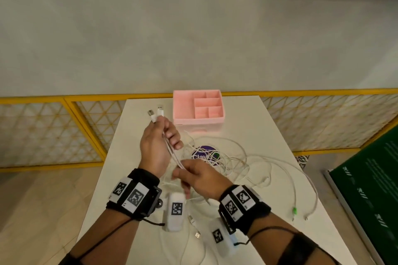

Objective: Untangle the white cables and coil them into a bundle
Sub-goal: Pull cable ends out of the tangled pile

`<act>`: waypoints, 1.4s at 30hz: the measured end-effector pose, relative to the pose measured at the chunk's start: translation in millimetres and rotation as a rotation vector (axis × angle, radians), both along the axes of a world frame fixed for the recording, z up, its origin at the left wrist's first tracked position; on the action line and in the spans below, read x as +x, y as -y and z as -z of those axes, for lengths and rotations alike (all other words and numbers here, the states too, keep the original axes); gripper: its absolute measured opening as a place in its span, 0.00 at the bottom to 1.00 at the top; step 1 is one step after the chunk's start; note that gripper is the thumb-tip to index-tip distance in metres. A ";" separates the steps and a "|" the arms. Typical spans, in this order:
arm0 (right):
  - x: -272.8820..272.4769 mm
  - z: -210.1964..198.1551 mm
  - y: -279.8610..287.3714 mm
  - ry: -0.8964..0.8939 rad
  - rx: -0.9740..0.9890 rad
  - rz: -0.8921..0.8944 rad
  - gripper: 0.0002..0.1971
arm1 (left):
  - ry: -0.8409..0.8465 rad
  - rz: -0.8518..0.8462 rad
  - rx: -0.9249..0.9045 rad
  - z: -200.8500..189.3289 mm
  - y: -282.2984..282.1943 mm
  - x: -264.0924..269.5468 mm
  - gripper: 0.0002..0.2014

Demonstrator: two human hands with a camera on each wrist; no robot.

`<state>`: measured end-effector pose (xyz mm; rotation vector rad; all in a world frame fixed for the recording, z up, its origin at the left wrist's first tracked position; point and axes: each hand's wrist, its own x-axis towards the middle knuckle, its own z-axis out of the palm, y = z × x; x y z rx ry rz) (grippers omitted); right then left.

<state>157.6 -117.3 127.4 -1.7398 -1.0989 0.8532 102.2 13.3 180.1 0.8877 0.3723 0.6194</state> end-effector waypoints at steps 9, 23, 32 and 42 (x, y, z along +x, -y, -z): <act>100.5 36.8 108.1 0.414 -0.295 0.260 0.16 | -0.028 -0.258 -0.049 25.3 -71.2 -41.0 0.18; 211.8 -25.4 216.9 0.597 -0.228 1.132 0.17 | -0.324 -0.238 -0.045 96.8 -40.2 -37.3 0.19; 162.1 99.2 266.1 0.506 -0.947 0.845 0.12 | -0.389 -0.185 -0.113 114.8 -38.8 -51.3 0.19; 122.5 90.2 198.4 0.564 -1.278 0.235 0.31 | -0.377 -0.093 -0.153 112.8 -25.0 -49.8 0.16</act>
